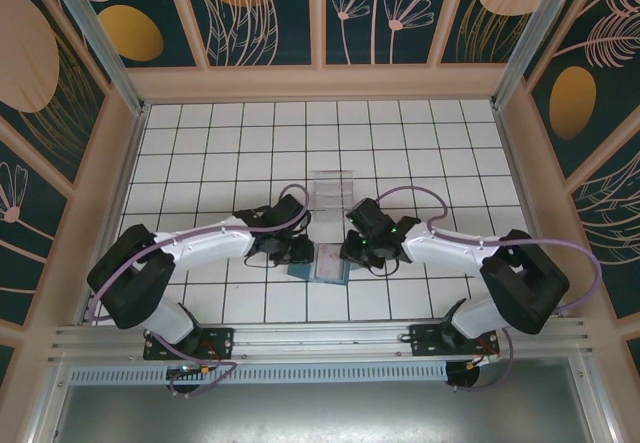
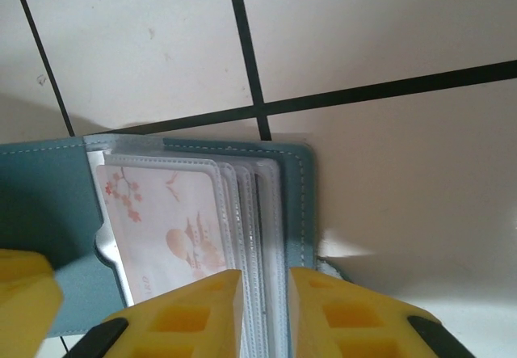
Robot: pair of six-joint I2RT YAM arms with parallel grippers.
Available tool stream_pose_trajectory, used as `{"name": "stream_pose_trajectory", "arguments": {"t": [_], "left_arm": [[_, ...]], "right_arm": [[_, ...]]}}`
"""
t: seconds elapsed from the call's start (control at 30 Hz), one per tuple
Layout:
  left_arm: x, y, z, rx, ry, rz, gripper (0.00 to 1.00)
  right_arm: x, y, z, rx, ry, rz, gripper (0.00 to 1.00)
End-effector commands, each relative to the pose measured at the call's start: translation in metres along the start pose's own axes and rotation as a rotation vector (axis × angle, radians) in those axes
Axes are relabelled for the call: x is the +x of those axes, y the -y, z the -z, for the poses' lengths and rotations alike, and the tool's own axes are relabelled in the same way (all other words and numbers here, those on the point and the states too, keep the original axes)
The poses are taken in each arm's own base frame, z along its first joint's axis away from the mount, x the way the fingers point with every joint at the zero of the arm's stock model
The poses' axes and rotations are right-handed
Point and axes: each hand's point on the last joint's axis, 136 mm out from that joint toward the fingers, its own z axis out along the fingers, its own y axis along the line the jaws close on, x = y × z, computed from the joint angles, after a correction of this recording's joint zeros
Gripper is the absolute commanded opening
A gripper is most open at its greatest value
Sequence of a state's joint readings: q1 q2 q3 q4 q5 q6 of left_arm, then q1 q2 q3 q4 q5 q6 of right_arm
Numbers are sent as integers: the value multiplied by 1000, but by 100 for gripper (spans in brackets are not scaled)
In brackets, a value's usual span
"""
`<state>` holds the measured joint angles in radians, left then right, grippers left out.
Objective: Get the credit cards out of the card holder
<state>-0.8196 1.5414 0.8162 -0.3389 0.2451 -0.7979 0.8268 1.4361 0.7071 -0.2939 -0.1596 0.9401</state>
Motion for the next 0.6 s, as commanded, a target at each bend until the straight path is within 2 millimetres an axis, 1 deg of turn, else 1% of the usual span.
{"name": "stream_pose_trajectory", "arguments": {"t": [0.0,0.2,0.3,0.47,0.57], "left_arm": [[-9,22,6,179,46,28,25],[-12,25,6,266,86,45,25],[-12,20,5,269,105,60,27],[-8,19,4,323,117,84,28],[-6,14,3,319,123,92,29]], "right_arm": [[-1,-12,-1,-17,-6,33,24],[1,-13,-4,-2,-12,44,30],[-1,-9,-6,33,-11,62,32],[0,-6,-11,57,-28,80,32],[1,-5,-14,61,-33,81,32]]}}
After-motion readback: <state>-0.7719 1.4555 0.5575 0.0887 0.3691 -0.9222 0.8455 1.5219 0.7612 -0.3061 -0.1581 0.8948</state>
